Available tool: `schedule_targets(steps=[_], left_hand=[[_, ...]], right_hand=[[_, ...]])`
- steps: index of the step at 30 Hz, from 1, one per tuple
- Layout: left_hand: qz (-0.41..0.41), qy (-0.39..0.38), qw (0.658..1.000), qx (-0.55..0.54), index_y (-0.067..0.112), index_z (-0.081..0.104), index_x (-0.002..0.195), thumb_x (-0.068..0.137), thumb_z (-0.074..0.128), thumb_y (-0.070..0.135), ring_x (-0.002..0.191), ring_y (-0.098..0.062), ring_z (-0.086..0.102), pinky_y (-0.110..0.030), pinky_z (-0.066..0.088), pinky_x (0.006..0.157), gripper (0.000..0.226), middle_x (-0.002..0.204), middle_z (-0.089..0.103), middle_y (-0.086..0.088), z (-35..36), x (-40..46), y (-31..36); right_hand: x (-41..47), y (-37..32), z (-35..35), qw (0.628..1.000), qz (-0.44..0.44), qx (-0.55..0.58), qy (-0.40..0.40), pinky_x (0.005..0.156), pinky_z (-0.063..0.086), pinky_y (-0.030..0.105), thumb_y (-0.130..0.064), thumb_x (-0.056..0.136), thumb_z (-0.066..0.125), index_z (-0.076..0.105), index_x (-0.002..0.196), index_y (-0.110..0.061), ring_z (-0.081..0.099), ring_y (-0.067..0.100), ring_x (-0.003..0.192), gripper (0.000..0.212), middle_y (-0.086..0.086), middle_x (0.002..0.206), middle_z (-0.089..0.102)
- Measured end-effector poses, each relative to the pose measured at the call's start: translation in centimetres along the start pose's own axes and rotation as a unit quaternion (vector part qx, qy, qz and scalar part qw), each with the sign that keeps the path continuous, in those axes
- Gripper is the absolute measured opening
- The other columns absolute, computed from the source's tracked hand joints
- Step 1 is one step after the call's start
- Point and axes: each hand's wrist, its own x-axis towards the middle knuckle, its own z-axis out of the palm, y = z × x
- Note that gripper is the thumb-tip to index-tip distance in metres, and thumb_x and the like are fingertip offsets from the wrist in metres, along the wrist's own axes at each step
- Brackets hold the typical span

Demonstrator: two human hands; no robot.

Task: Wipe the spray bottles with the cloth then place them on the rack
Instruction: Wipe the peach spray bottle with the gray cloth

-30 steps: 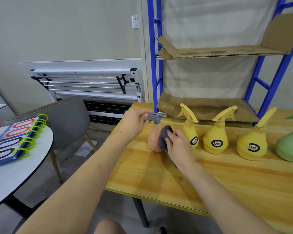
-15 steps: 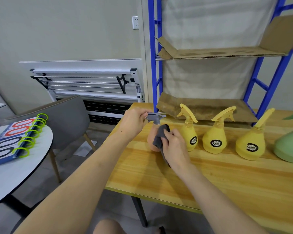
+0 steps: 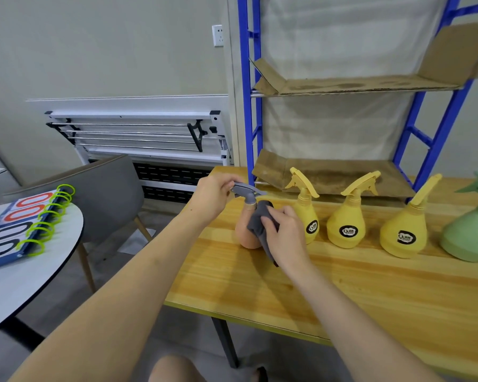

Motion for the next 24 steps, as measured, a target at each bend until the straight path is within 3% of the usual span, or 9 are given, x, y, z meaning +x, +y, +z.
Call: schedule_targets(steps=[1,3,5,8,13,16,18,21,24], left_hand=[[-0.001,0.006,1.000,0.006,0.021,0.074,0.111,0.108,0.044,0.010,0.094,-0.030,0.061,-0.033,0.052,0.084,0.032,0.103,0.065,-0.012,0.1,0.1,-0.1],[0.008,0.046,0.999,0.014,0.016,0.076,0.111,0.105,0.049,0.005,0.094,-0.024,0.051,-0.008,0.040,0.082,0.030,0.103,0.052,-0.011,0.3,0.3,-0.4],[0.008,0.075,0.997,0.010,0.012,0.077,0.110,0.103,0.050,0.000,0.095,-0.019,0.045,-0.001,0.032,0.078,0.030,0.104,0.043,-0.009,0.3,0.3,-0.5],[-0.027,0.061,0.998,0.000,0.008,0.074,0.117,0.105,0.047,0.000,0.100,-0.020,0.052,-0.009,0.034,0.080,0.031,0.109,0.045,-0.005,0.0,0.8,-0.5],[-0.001,0.059,0.998,0.001,0.016,0.071,0.124,0.107,0.045,0.008,0.084,-0.002,0.048,0.002,0.035,0.077,0.032,0.111,0.049,-0.007,0.0,0.1,-0.6],[0.008,0.027,1.000,-0.002,0.017,0.065,0.133,0.108,0.045,0.014,0.096,-0.012,0.052,-0.020,0.045,0.094,0.032,0.115,0.048,-0.005,0.3,-0.1,-0.7],[0.011,0.009,1.000,-0.008,0.017,0.061,0.138,0.108,0.047,0.018,0.103,-0.014,0.052,-0.026,0.045,0.097,0.034,0.118,0.049,-0.004,0.4,-0.1,-0.6],[0.011,-0.013,1.000,-0.025,0.020,0.060,0.139,0.106,0.052,0.018,0.099,-0.010,0.052,-0.008,0.042,0.086,0.035,0.121,0.050,-0.003,0.1,-0.1,-0.4],[0.025,-0.026,0.999,-0.006,0.028,0.062,0.137,0.104,0.054,0.014,0.096,-0.011,0.054,-0.018,0.041,0.084,0.036,0.118,0.051,0.001,-0.2,0.1,-0.4]], right_hand=[[0.2,-0.4,0.0,0.999,0.014,0.040,0.002,0.072,0.038,0.017,-0.020,0.100,0.061,0.073,0.116,-0.017,0.052,0.011,0.084,0.021,-0.002,0.093,0.052],[0.2,-1.1,0.5,0.990,0.051,0.128,-0.028,0.074,0.039,0.015,-0.020,0.100,0.061,0.072,0.122,-0.024,0.055,0.007,0.088,0.025,0.000,0.096,0.054],[-0.3,-0.8,1.0,0.985,0.061,0.150,-0.063,0.080,0.042,0.021,-0.020,0.100,0.060,0.071,0.124,-0.026,0.057,0.010,0.092,0.027,0.001,0.099,0.055],[-0.8,0.0,1.0,0.985,0.058,0.125,-0.102,0.083,0.042,0.024,-0.019,0.101,0.060,0.072,0.124,-0.029,0.057,0.011,0.098,0.028,-0.001,0.104,0.056],[0.7,-1.2,0.3,0.987,0.062,0.135,-0.066,0.082,0.040,0.015,-0.017,0.100,0.060,0.070,0.128,-0.027,0.055,0.004,0.097,0.031,-0.004,0.105,0.054],[1.0,-1.9,0.6,0.987,0.042,0.137,-0.079,0.078,0.037,0.002,-0.015,0.101,0.059,0.066,0.133,-0.026,0.054,-0.001,0.098,0.035,-0.007,0.105,0.054],[0.5,-1.2,1.1,0.989,0.035,0.108,-0.095,0.081,0.038,0.007,-0.015,0.100,0.060,0.067,0.134,-0.023,0.056,0.006,0.098,0.035,-0.007,0.104,0.053],[-0.4,-0.1,1.5,0.990,0.032,0.050,-0.126,0.083,0.038,0.023,-0.016,0.100,0.061,0.067,0.133,-0.023,0.054,0.013,0.096,0.034,-0.005,0.101,0.052],[0.0,-0.8,1.4,0.992,0.032,0.070,-0.100,0.084,0.041,0.023,-0.018,0.101,0.060,0.065,0.136,-0.025,0.055,0.013,0.097,0.036,-0.005,0.102,0.052]])
